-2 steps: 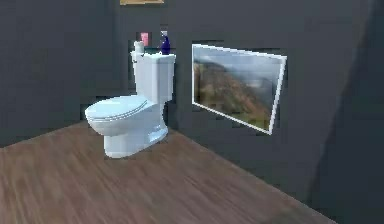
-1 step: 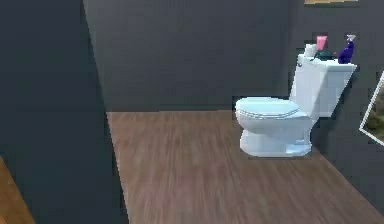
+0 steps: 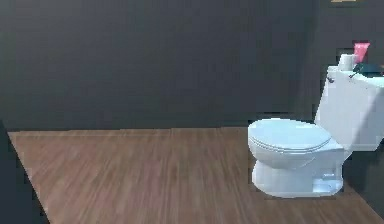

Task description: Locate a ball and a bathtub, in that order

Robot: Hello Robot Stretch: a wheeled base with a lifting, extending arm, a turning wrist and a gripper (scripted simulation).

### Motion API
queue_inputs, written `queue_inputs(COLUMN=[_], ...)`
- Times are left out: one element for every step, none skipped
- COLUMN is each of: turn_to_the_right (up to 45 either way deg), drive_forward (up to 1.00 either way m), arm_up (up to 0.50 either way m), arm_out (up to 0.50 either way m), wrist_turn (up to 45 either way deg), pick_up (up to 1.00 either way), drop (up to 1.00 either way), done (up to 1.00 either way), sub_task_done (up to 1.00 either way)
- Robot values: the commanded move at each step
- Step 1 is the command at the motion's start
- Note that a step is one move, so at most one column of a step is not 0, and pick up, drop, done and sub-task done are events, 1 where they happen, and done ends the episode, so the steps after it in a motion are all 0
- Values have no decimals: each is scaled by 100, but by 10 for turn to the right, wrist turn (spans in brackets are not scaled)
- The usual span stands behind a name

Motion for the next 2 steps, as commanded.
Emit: queue_inputs(turn_to_the_right=[150, 0], drive_forward=[0, 80], arm_up=[0, 0], arm_out=[0, 0], wrist_turn=[0, 0], pick_up=[0, 0], drop=[0, 0], done=[0, 0], sub_task_done=[0, 0])
